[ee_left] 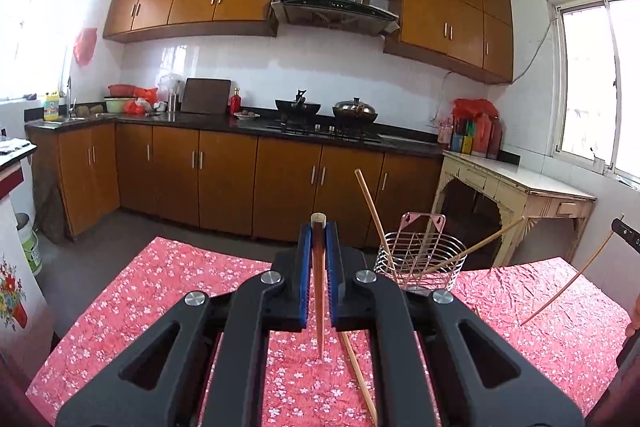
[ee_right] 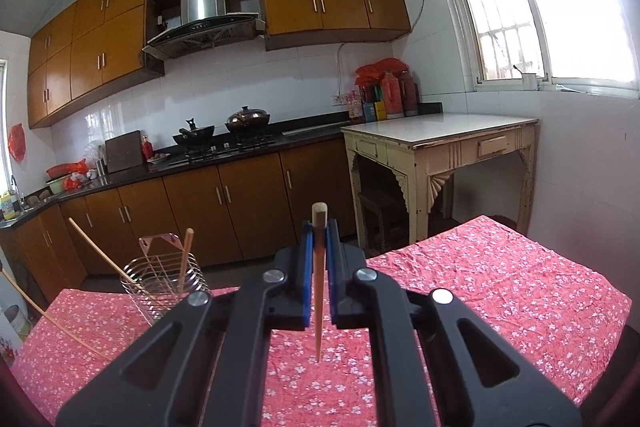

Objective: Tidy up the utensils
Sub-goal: 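Lift both chopsticks and carry them above the wire holder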

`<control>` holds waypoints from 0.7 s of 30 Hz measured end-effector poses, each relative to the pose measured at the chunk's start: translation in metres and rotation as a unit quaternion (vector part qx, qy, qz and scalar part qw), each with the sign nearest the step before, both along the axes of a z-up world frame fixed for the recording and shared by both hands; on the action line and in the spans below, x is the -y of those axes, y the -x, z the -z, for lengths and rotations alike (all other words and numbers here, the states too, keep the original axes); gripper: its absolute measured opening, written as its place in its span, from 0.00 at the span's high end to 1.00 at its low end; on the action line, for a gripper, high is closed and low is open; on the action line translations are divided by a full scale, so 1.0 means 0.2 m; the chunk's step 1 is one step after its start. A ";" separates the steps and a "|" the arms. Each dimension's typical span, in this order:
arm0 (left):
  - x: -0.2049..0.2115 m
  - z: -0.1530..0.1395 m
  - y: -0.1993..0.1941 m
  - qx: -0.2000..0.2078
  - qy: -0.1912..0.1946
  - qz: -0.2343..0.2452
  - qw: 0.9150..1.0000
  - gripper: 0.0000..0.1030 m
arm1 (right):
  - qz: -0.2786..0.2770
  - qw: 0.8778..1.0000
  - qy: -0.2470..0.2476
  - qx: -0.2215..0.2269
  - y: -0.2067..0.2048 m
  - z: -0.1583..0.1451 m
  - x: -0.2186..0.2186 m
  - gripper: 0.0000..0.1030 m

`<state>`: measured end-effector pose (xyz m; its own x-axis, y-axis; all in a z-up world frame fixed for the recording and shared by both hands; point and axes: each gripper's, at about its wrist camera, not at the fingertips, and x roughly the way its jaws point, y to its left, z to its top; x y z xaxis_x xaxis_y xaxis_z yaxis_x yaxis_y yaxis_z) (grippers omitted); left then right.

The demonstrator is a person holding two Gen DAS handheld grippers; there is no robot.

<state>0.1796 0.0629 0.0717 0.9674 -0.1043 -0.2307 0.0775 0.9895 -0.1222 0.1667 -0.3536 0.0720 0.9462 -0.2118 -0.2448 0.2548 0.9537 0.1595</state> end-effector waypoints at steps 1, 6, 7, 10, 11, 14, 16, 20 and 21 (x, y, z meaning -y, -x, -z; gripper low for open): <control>0.00 -0.01 0.00 0.002 0.000 0.000 1.000 0.93 | -0.005 1.000 -0.003 0.002 0.01 -0.01 0.00 0.93; -0.01 -0.03 0.01 0.006 0.004 0.002 1.000 0.93 | -0.043 0.999 -0.020 0.011 0.03 -0.07 -0.04 0.93; -0.01 -0.04 0.01 0.007 0.005 0.003 1.000 0.93 | -0.054 0.998 -0.024 0.012 0.04 -0.10 -0.06 0.93; -0.01 -0.08 0.01 0.010 0.013 0.010 1.000 0.93 | -0.086 0.995 -0.035 0.019 0.06 -0.17 -0.10 0.93; -0.01 -0.10 0.01 0.012 0.014 0.013 1.000 0.93 | -0.096 0.994 -0.039 0.022 0.06 -0.19 -0.11 0.93; 0.01 -0.19 0.02 0.027 0.018 0.024 0.999 0.93 | -0.129 0.990 -0.052 0.036 0.08 -0.29 -0.16 0.93; 0.02 -0.27 0.02 0.040 0.023 0.028 0.999 0.93 | -0.149 0.986 -0.057 0.050 0.08 -0.36 -0.20 0.93; 0.07 -0.42 -0.02 0.060 0.041 0.037 0.997 0.93 | -0.161 0.983 -0.042 0.082 0.05 -0.49 -0.30 0.93; 0.09 -0.46 -0.04 0.066 0.045 0.039 0.996 0.93 | -0.162 0.982 -0.036 0.091 0.03 -0.52 -0.33 0.93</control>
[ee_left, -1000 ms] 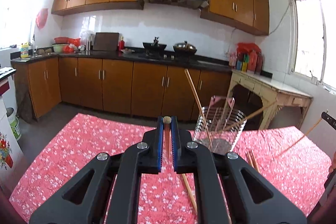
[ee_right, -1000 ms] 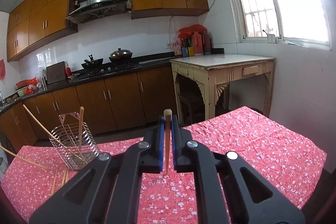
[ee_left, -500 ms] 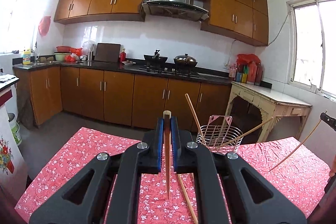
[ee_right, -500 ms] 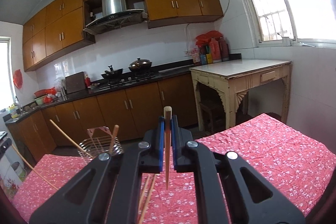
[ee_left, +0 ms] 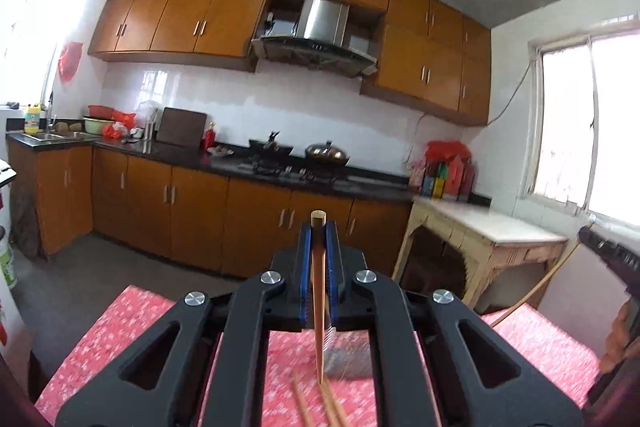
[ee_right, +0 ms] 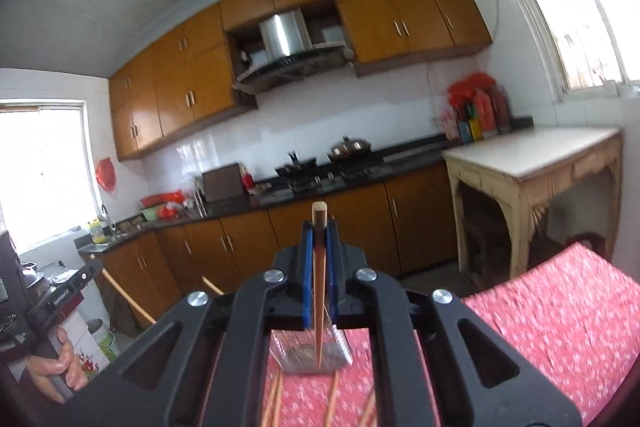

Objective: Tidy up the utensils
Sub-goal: 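Lift both chopsticks and carry them above the wire holder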

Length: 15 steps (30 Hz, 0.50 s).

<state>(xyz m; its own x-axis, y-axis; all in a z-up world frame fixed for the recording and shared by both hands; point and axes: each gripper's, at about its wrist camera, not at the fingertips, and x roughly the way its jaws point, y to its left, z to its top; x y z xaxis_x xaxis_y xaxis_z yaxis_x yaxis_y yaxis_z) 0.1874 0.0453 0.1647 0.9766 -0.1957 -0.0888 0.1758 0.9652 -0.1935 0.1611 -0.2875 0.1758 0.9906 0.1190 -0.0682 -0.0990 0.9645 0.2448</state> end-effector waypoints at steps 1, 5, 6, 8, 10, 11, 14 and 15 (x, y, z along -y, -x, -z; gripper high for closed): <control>0.02 -0.04 -0.02 0.008 0.000 -0.002 1.000 0.93 | 0.001 1.000 0.005 0.010 -0.02 -0.03 -0.03 0.93; 0.11 -0.12 -0.11 0.021 0.013 -0.009 1.000 0.93 | 0.014 0.999 0.017 0.033 -0.15 -0.10 -0.12 0.93; 0.13 -0.13 -0.15 0.022 0.016 -0.014 1.000 0.93 | 0.014 0.999 0.020 0.035 -0.20 -0.11 -0.14 0.93; 0.16 -0.13 -0.20 0.022 0.024 -0.020 0.999 0.93 | 0.017 0.999 0.026 0.036 -0.28 -0.10 -0.17 0.93; 0.20 -0.14 -0.28 0.026 0.028 -0.029 0.999 0.93 | 0.017 0.999 0.029 0.033 -0.37 -0.08 -0.19 0.93; 0.22 -0.13 -0.30 0.026 0.027 -0.032 0.999 0.93 | 0.016 0.999 0.027 0.030 -0.40 -0.07 -0.20 0.93; 0.28 -0.10 -0.38 0.032 0.016 -0.047 0.998 0.93 | 0.011 1.000 0.022 0.017 -0.54 -0.02 -0.22 0.93; 0.31 -0.08 -0.41 0.034 0.012 -0.052 0.998 0.93 | 0.010 1.000 0.022 0.014 -0.58 0.00 -0.24 0.93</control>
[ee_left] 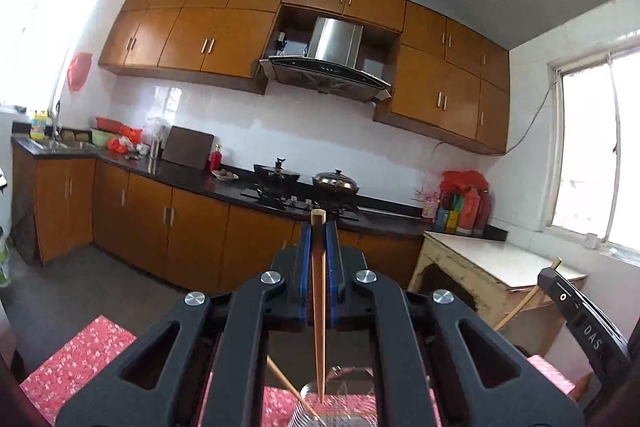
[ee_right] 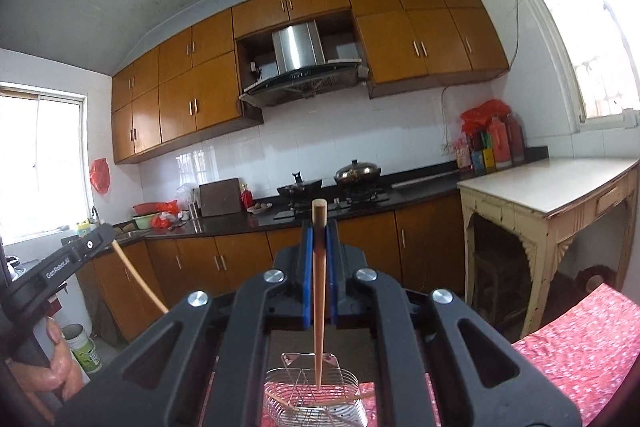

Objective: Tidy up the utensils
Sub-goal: 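Lift both chopsticks and carry them above the wire holder, then open the right tool into the wire holder while the left tool releases its chopstick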

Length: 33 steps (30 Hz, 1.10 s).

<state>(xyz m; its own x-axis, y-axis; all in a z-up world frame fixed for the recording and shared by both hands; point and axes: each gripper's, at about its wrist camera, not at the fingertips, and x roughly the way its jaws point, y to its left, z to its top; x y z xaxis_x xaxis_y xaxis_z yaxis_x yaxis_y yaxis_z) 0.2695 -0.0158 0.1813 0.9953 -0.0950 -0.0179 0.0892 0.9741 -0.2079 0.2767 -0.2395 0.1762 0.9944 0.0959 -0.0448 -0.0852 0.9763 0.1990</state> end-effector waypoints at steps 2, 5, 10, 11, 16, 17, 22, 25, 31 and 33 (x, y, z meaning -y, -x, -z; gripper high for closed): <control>0.03 0.04 -0.05 -0.004 -0.001 -0.002 1.000 0.93 | 0.000 1.000 0.002 -0.011 -0.08 0.05 -0.02 0.93; 0.05 0.12 -0.14 -0.024 0.003 0.001 1.000 0.93 | -0.008 0.999 0.003 -0.035 -0.19 0.12 -0.06 0.93; 0.07 0.23 -0.25 -0.061 -0.004 -0.002 0.998 0.93 | -0.019 0.997 0.008 -0.074 -0.33 0.22 -0.10 0.93; 0.07 0.25 -0.27 -0.068 -0.005 0.001 0.998 0.93 | -0.021 0.997 0.008 -0.079 -0.34 0.24 -0.10 0.93; 0.06 0.32 -0.30 -0.091 -0.008 0.006 0.996 0.93 | -0.030 0.994 -0.011 -0.106 -0.42 0.32 -0.07 0.93; 0.06 0.32 -0.30 -0.093 -0.008 0.007 0.996 0.93 | -0.031 0.993 -0.015 -0.112 -0.43 0.34 -0.06 0.93; 0.06 0.34 -0.31 -0.110 -0.010 0.007 0.994 0.93 | -0.011 0.992 -0.009 -0.127 -0.46 0.38 -0.05 0.91; 0.03 0.32 -0.31 -0.118 -0.006 0.001 0.993 0.93 | 0.016 0.994 0.003 -0.111 -0.41 0.37 -0.03 0.57; -0.05 0.27 -0.24 -0.124 -0.001 -0.009 0.992 0.90 | 0.029 0.995 0.007 -0.095 -0.27 0.32 0.04 0.55; -0.07 0.27 -0.20 -0.122 -0.004 -0.014 0.992 0.82 | 0.034 0.995 0.009 -0.092 -0.21 0.32 0.07 0.55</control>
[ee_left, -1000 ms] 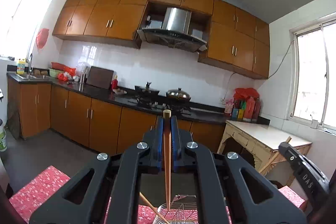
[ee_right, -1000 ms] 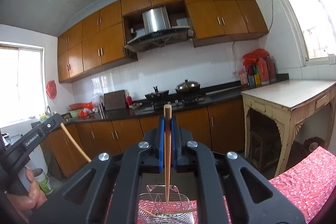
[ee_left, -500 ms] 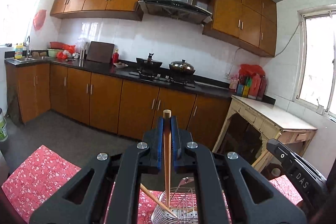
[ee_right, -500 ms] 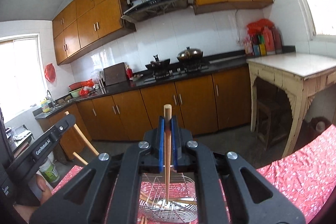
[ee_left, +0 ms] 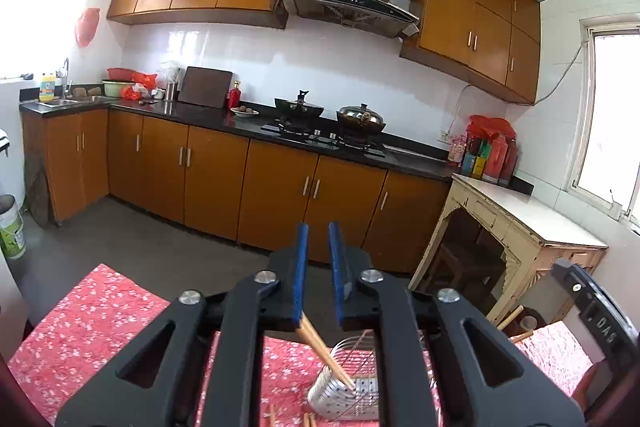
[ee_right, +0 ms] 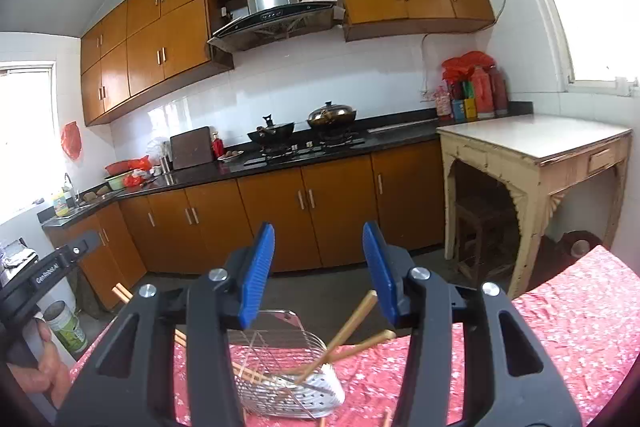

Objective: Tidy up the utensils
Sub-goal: 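Open the right tool into the wire holder while the left tool releases its chopstick, then move the right tool back to the table and grasp another chopstick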

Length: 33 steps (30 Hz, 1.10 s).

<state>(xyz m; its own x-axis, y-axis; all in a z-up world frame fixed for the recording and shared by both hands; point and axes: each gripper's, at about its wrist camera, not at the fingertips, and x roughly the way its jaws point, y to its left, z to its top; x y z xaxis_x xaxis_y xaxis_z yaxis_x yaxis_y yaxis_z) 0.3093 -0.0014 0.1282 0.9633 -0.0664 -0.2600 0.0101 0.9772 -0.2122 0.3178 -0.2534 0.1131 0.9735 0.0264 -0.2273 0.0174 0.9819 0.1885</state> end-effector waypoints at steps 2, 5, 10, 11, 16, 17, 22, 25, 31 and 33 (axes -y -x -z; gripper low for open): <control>-0.02 -0.01 0.05 0.003 -0.002 -0.007 1.000 0.71 | 0.005 1.000 0.001 0.001 0.06 0.00 0.02 0.55; -0.06 -0.01 0.12 0.000 -0.005 -0.010 1.000 0.68 | 0.014 1.000 0.006 -0.005 0.17 0.02 0.06 0.55; -0.14 0.06 0.30 -0.012 -0.008 -0.011 1.000 0.60 | 0.028 0.999 0.000 -0.036 0.33 0.14 0.13 0.55; -0.15 0.09 0.34 -0.016 -0.010 -0.012 1.000 0.59 | 0.032 0.998 -0.002 -0.051 0.37 0.19 0.15 0.55; -0.18 0.28 0.47 -0.047 -0.024 -0.015 0.999 0.53 | 0.038 0.992 0.005 -0.118 0.50 0.47 0.17 0.55; -0.18 0.31 0.49 -0.055 -0.025 -0.014 0.998 0.53 | 0.034 0.990 0.005 -0.135 0.52 0.53 0.17 0.55; -0.20 0.52 0.59 -0.089 -0.027 -0.018 0.996 0.53 | 0.005 0.975 -0.007 -0.224 0.63 0.86 0.12 0.66; -0.18 0.60 0.67 -0.091 -0.048 -0.021 0.994 0.53 | -0.010 0.966 -0.015 -0.258 0.71 1.00 0.07 0.72; -0.10 0.72 0.81 -0.097 -0.076 -0.001 0.992 0.52 | -0.037 0.958 -0.022 -0.284 0.80 1.14 -0.03 0.74; -0.09 0.76 0.84 -0.098 -0.080 0.006 0.992 0.52 | -0.041 0.958 -0.012 -0.285 0.82 1.15 -0.07 0.74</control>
<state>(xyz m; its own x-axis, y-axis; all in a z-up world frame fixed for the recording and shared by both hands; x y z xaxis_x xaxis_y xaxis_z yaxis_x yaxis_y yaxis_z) 0.1409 0.0166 -0.0233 0.8925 -0.0204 -0.4506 -0.0040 0.9986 -0.0532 0.1545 -0.2399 -0.1172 0.6857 0.1090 -0.7197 0.0472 0.9800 0.1934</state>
